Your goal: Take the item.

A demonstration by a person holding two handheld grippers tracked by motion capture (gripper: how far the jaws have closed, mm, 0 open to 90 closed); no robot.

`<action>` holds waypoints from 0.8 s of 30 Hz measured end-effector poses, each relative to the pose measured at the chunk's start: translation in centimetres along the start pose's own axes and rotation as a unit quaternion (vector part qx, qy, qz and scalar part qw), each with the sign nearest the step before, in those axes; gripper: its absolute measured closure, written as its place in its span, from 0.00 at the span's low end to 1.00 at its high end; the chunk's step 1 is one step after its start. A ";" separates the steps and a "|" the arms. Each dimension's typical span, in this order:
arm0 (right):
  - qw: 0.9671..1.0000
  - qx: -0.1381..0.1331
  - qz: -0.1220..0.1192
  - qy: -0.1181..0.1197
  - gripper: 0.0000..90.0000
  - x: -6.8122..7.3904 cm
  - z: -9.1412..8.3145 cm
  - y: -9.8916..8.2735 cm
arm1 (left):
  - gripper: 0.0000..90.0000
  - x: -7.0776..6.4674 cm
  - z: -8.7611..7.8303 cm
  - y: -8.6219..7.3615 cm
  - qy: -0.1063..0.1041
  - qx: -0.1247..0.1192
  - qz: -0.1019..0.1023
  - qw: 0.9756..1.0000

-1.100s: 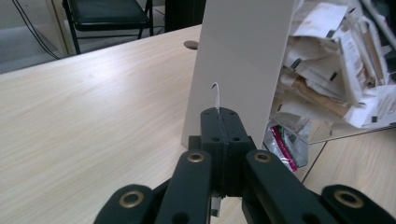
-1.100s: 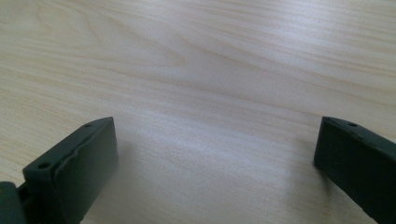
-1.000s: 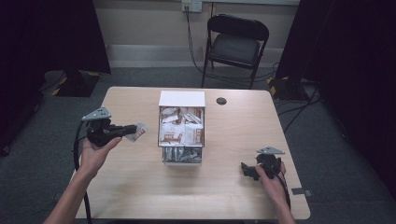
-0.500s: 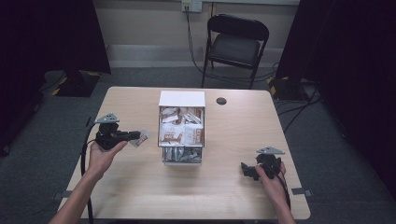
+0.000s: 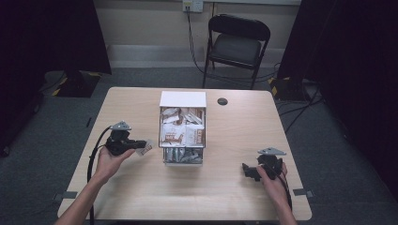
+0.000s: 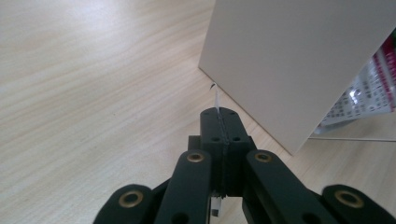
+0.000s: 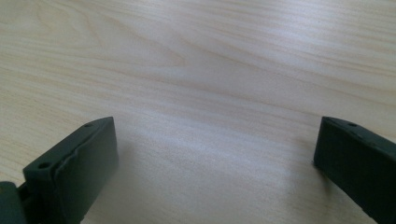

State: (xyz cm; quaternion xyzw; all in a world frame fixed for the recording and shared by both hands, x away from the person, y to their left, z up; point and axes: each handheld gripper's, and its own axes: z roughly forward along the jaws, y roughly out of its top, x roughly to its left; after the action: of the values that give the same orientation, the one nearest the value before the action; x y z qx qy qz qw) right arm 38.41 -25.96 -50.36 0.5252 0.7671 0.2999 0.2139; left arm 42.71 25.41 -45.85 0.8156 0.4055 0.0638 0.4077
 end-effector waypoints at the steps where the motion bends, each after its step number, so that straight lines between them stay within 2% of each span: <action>1: 1.000 0.000 0.000 0.000 0.00 0.0 0.0 0.0 | 1.00 0.0 0.0 0.0 0.000 0.000 0.000 1.000; 7: 1.000 0.000 -0.001 0.001 0.00 0.0 0.0 0.0 | 1.00 -0.3 1.3 -0.2 0.001 0.019 0.009 1.000; 9: 1.000 0.000 -0.001 0.001 0.00 0.0 0.0 0.0 | 1.00 -0.5 1.9 -0.5 0.015 0.031 0.021 0.999; 12: 1.000 0.000 -0.001 0.001 0.00 0.0 0.0 0.0 | 1.00 -0.2 2.4 -0.9 0.017 0.039 0.020 0.999; 15: 1.000 0.000 -0.001 0.001 0.00 0.0 0.0 0.0 | 1.00 0.0 2.6 -1.1 0.013 0.042 0.007 0.999; 18: 1.000 0.000 -0.001 0.001 0.00 0.0 0.0 0.0 | 1.00 0.1 3.0 -1.3 0.012 0.045 0.003 0.999; 23: 1.000 0.000 -0.001 0.001 0.00 0.0 0.0 0.0 | 0.99 0.1 3.2 -1.4 0.012 0.044 0.002 0.999; 24: 1.000 0.000 -0.001 0.001 0.00 0.0 0.0 0.0 | 0.97 0.2 3.3 -1.4 0.018 0.047 0.005 0.999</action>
State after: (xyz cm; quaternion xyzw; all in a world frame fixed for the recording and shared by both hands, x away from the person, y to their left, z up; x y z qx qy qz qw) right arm 38.39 -25.95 -50.36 0.5244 0.7677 0.3000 0.2135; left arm 43.41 24.01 -49.06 0.8348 0.4110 0.0611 0.3611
